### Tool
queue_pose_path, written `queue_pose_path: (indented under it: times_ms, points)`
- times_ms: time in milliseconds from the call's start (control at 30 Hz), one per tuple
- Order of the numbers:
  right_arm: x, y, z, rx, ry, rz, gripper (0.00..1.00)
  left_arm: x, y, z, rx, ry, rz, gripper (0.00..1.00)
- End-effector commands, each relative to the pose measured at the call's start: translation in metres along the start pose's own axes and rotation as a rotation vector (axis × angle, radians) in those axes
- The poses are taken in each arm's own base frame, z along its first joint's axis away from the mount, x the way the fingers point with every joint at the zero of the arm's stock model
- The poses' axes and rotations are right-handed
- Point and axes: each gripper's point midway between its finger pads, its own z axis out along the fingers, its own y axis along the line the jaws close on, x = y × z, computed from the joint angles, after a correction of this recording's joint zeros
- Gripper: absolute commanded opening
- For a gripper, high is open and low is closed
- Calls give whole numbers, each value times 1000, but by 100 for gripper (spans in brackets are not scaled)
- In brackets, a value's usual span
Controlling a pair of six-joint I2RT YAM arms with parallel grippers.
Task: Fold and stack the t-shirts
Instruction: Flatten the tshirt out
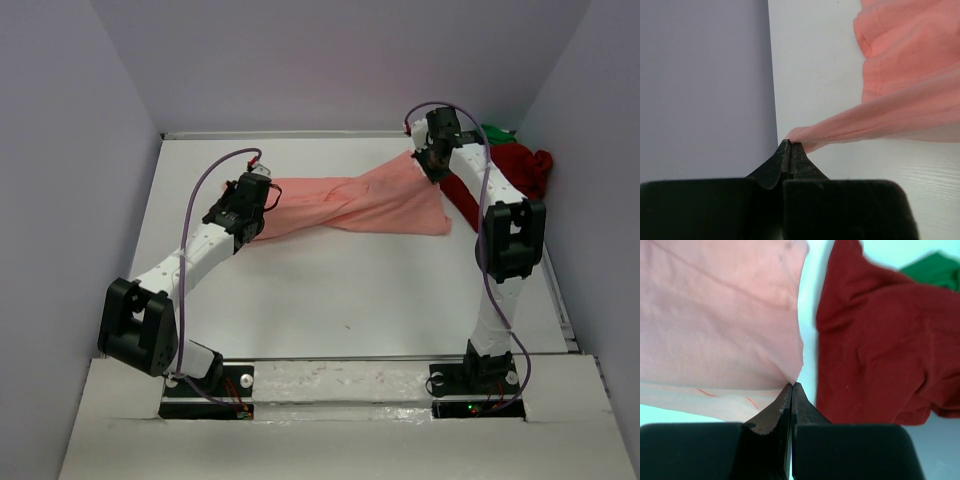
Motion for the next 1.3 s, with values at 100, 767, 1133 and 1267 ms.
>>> queue_pose_path:
  times_ms: [100, 767, 1133, 1267]
  points:
    - [-75, -22, -68, -25, -319, 40, 0, -20, 29, -9, -99, -45, -81, 0]
    - [-27, -1, -31, -37, -172, 30, 93, -11, 26, -10, -87, -39, -86, 0]
    - [-10, 26, 19, -124, -80, 60, 63, -6, 28, -12, -93, -35, -75, 0]
    - [-3, 31, 30, -133, -51, 52, 63, -5, 28, -12, -92, -35, -76, 0]
